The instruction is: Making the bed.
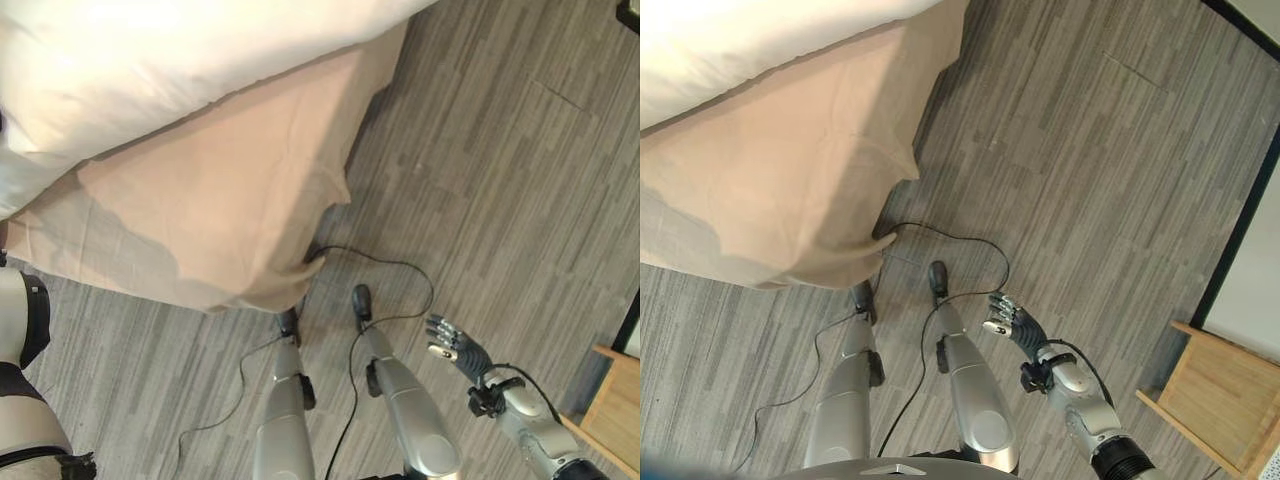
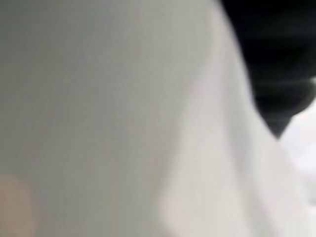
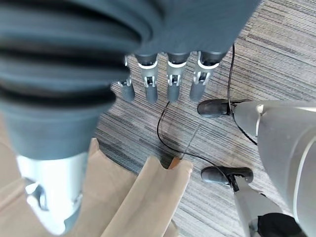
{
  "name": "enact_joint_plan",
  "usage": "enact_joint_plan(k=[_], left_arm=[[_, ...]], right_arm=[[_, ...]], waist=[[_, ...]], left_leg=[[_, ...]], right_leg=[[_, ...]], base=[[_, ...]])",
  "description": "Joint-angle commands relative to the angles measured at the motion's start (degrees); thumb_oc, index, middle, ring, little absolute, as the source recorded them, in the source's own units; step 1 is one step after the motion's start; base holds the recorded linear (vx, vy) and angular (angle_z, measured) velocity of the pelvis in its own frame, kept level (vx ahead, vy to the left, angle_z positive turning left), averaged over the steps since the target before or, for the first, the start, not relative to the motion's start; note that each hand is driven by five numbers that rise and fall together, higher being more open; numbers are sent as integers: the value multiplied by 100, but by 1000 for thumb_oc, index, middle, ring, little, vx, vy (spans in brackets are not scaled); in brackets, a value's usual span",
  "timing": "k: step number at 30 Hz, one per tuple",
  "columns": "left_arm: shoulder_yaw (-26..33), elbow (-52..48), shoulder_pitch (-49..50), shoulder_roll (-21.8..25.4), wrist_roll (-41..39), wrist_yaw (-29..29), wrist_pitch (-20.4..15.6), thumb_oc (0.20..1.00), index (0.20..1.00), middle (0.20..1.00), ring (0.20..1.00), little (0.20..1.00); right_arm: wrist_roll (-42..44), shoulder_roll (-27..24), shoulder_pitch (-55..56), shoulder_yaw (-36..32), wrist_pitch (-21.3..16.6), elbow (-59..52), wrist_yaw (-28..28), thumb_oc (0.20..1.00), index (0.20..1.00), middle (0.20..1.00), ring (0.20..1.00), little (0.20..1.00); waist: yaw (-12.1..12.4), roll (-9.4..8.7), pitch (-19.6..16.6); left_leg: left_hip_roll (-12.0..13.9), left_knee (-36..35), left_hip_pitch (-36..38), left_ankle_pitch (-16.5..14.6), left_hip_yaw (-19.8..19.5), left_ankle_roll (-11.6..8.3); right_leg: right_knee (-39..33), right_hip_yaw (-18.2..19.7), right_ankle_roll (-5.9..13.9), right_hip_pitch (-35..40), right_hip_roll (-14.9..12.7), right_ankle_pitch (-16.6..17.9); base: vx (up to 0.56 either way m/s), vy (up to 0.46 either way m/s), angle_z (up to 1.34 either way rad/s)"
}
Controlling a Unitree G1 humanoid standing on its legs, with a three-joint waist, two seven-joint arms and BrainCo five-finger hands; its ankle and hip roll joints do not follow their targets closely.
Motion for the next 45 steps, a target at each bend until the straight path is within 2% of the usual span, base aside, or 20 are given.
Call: enact_joint_plan(k=[1, 4, 8, 12, 15, 18, 19, 22, 25, 26, 27, 30, 33, 34, 35, 37, 39, 41, 44, 45], left_arm=[[-466, -137, 91, -497, 597, -683, 58, 200, 200, 200, 200, 200], [-595, -690, 260, -636, 835, -689, -75, 200, 200, 200, 200, 200], [-434, -2389, 1125, -788, 799, -851, -255, 200, 200, 200, 200, 200], [-287, -4665, 2549, -793, 366, -1545, -423, 200, 200, 200, 200, 200], [-166, -5869, 3708, -1037, -236, -2075, -409, 200, 200, 200, 200, 200], [24, -7055, 5166, -944, -550, -2834, -236, 200, 200, 200, 200, 200], [52, -7080, 5203, -938, -549, -2839, -224, 200, 200, 200, 200, 200], [308, -7534, 6441, -674, -816, -3390, -107, 200, 200, 200, 200, 200], [755, -7340, 7573, -785, -491, -3568, -33, 200, 200, 200, 200, 200], [915, -6967, 8076, -1065, -501, -3473, -4, 200, 200, 200, 200, 200], [929, -6965, 8089, -1071, -497, -3474, -10, 200, 200, 200, 200, 200], [1049, -6246, 8874, -1828, -318, -3427, 78, 200, 200, 200, 200, 200], [955, -5247, 9384, -2737, -549, -3319, 160, 200, 200, 200, 200, 200], [895, -5189, 9441, -2870, -429, -3310, 159, 533, 533, 533, 533, 533], [840, -5034, 9502, -3066, -282, -3257, 155, 1000, 1000, 1000, 1000, 1000], [771, -4726, 9530, -3458, -247, -3197, 182, 1000, 1000, 1000, 1000, 1000], [722, -4955, 9535, -3437, -275, -3237, 185, 1000, 1000, 1000, 1000, 1000], [701, -5300, 9510, -3215, -154, -3329, 148, 1000, 1000, 1000, 1000, 1000], [779, -6206, 9519, -2576, -142, -3627, 166, 1000, 1000, 1000, 1000, 1000], [797, -6243, 9540, -2552, -151, -3633, 188, 1000, 1000, 1000, 1000, 1000]], right_arm=[[57, -76, 195, -25, -4, -73, 238, 1000, 1000, 1000, 1000, 1000], [60, -158, 154, -6, 1, -66, 335, 1000, 1000, 1000, 1000, 1000], [-75, -207, 59, 19, 28, 33, 432, 1000, 1000, 1000, 1000, 1000], [-341, -251, 127, -198, 77, 145, 415, 1000, 1000, 1000, 1000, 1000], [-635, -283, 310, -401, 115, 219, 404, 1000, 1000, 1000, 1000, 1000], [-925, -305, 732, -757, 156, 133, 531, 1000, 1000, 1000, 1000, 1000], [-927, -313, 743, -751, 160, 123, 532, 1000, 1000, 1000, 1000, 1000], [-1081, -334, 982, -933, 162, 146, 686, 1000, 1000, 1000, 1000, 1000], [-1153, -315, 1073, -1037, 187, 116, 748, 1000, 1000, 1000, 1000, 1000], [-1147, -305, 1084, -1021, 208, 129, 742, 1000, 1000, 1000, 1000, 1000], [-1145, -311, 1078, -1012, 209, 129, 741, 1000, 1000, 1000, 1000, 1000], [-1136, -250, 1038, -1032, 233, 195, 670, 1000, 1000, 1000, 1000, 1000], [-1051, -164, 954, -1007, 244, 314, 527, 1000, 1000, 1000, 1000, 1000], [-1042, -142, 936, -1002, 238, 332, 496, 1000, 1000, 1000, 1000, 1000], [-1044, -124, 904, -957, 228, 372, 463, 1000, 1000, 1000, 1000, 1000], [-1033, -81, 789, -868, 243, 488, 383, 1000, 1000, 1000, 1000, 1000], [-1017, -68, 734, -840, 249, 482, 345, 1000, 1000, 1000, 1000, 1000], [-1037, -75, 688, -826, 256, 560, 357, 1000, 1000, 1000, 1000, 1000], [-1052, -104, 641, -832, 281, 617, 413, 1000, 1000, 1000, 1000, 1000], [-1052, -95, 641, -829, 282, 617, 415, 1000, 1000, 1000, 1000, 1000]], waist=[[-52, -121, 123], [-27, -32, 99], [86, 134, 10], [213, 329, -144], [261, 495, -320], [308, 694, -653], [299, 695, -649], [342, 760, -935], [387, 775, -1181], [389, 784, -1246], [379, 789, -1255], [417, 826, -1458], [427, 864, -1604], [429, 870, -1644], [432, 885, -1690], [459, 901, -1783], [469, 912, -1827], [489, 928, -1879], [511, 960, -1939], [509, 950, -1938]], left_leg=[[23, 31, 16, 314, -60, -43], [5, 4, 237, 281, -40, -46], [-28, -22, 633, 211, -23, -44], [-93, -23, 1090, 124, -31, -46], [-143, -23, 1518, 34, -56, -24], [-221, -23, 2007, -20, -98, 21], [-222, -23, 2022, -24, -97, 21], [-232, -23, 2315, -54, -87, 36], [-224, -23, 2550, -90, -61, 53], [-234, -23, 2657, -122, -43, 62], [-230, -23, 2638, -105, -43, 61], [-229, -14, 2814, -144, -23, 84], [-233, 4, 2925, -169, -27, 116], [-236, 6, 2946, -176, -35, 122], [-238, 4, 2976, -190, -45, 134], [-248, 6, 3031, -203, -87, 149], [-254, 8, 3055, -201, -136, 155], [-263, -1, 3081, -205, -169, 155], [-271, -1, 3129, -211, -202, 150], [-271, -1, 3132, -212, -203, 150]], right_leg=[[62, -58, 584, 580, -140, -96], [62, -64, 573, 723, -159, -131], [76, -87, 545, 1025, -200, -180], [130, -167, 503, 1398, -240, -304], [295, -182, 455, 1752, -251, -498], [551, -199, 408, 2153, -234, -719], [553, -198, 408, 2167, -235, -725], [548, -209, 392, 2462, -230, -770], [499, -224, 363, 2711, -237, -808], [502, -221, 358, 2808, -237, -847], [494, -222, 356, 2793, -233, -826], [506, -222, 329, 2956, -235, -866], [512, -225, 313, 3076, -231, -891], [511, -236, 307, 3101, -225, -902], [507, -250, 301, 3136, -227, -914], [503, -281, 286, 3217, -222, -948], [509, -326, 278, 3264, -221, -968], [500, -354, 274, 3318, -222, -985], [483, -387, 270, 3387, -226, -997], [481, -387, 270, 3392, -226, -997]], base=[[0, 0, 0], [-1, 11, 0], [0, 0, 0], [25, 9, 2], [110, 26, 9], [103, 19, 11], [25, 3, 14], [51, -14, 14], [40, -35, -5], [36, -27, -6], [26, -28, -9], [30, -19, -7], [0, 0, 0], [0, 0, 0], [0, 0, 0], [8, -38, 2], [-7, -42, 3], [-6, -30, 12], [1, -20, 14], [3, -16, 12]])
